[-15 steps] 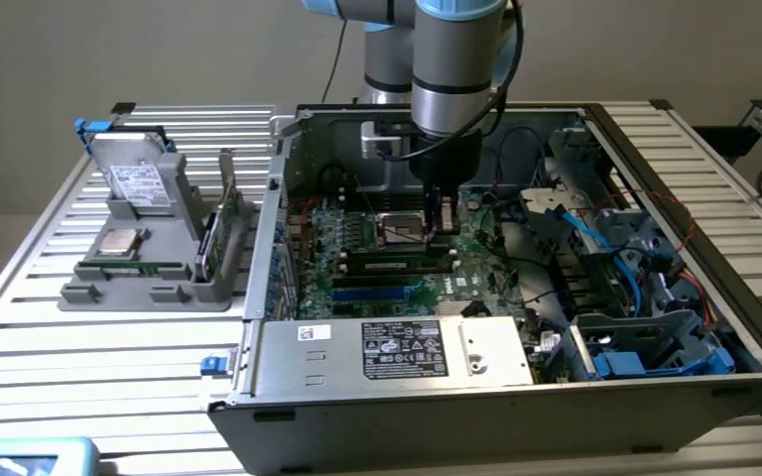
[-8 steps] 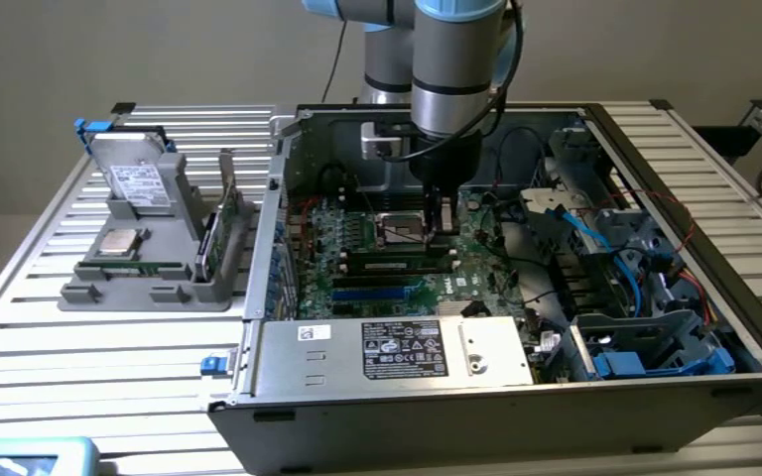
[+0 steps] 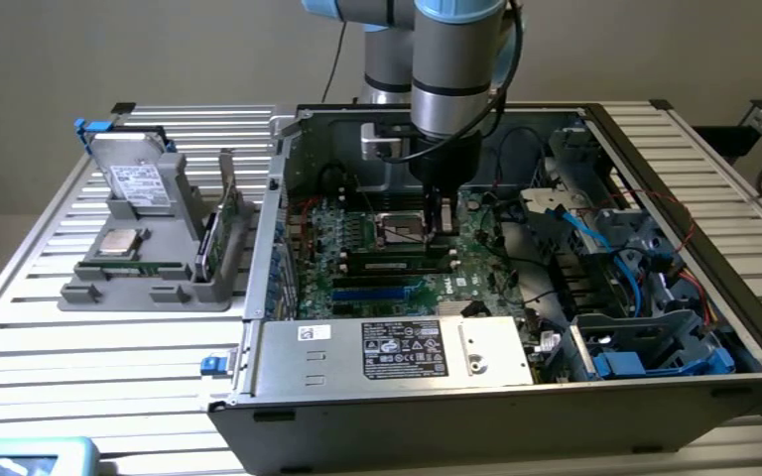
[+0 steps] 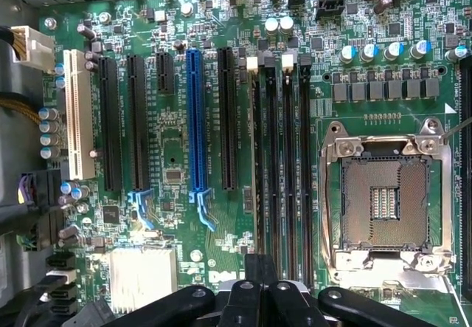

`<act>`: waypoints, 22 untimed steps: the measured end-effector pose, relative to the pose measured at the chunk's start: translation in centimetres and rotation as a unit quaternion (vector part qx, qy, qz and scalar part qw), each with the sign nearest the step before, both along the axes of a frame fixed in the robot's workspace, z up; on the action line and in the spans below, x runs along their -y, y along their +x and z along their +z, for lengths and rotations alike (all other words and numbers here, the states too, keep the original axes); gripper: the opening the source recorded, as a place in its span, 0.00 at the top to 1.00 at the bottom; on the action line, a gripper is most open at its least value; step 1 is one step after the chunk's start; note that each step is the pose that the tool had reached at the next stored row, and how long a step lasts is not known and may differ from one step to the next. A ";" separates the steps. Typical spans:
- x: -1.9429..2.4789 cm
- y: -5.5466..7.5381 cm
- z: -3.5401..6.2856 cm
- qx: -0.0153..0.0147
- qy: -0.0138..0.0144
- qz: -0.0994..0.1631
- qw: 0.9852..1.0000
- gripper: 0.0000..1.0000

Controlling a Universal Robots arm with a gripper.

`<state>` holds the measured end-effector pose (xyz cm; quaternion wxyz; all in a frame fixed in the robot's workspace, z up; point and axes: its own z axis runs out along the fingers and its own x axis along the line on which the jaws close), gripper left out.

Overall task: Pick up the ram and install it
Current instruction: 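Press down the ram until it locks into place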

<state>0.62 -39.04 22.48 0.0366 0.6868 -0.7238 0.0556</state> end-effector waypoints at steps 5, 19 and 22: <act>-0.01 -0.1 0.12 0.000 0.001 0.000 1.000 0.89; 0.00 -5.0 0.84 0.001 0.000 0.000 1.000 0.89; 0.00 -5.4 0.84 0.001 0.000 0.000 1.000 0.89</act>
